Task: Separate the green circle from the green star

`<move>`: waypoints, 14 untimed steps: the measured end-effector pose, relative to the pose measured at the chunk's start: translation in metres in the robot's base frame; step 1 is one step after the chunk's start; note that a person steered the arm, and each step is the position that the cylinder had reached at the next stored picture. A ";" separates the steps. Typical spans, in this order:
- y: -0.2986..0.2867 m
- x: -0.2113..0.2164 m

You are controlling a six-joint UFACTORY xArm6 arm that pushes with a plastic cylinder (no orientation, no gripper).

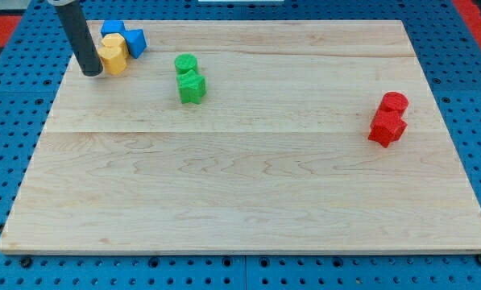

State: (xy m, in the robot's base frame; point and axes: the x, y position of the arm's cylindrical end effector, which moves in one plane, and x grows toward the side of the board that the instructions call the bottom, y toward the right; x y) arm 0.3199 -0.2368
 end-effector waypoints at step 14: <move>0.408 -0.102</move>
State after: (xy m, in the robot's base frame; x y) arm 0.2176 0.1710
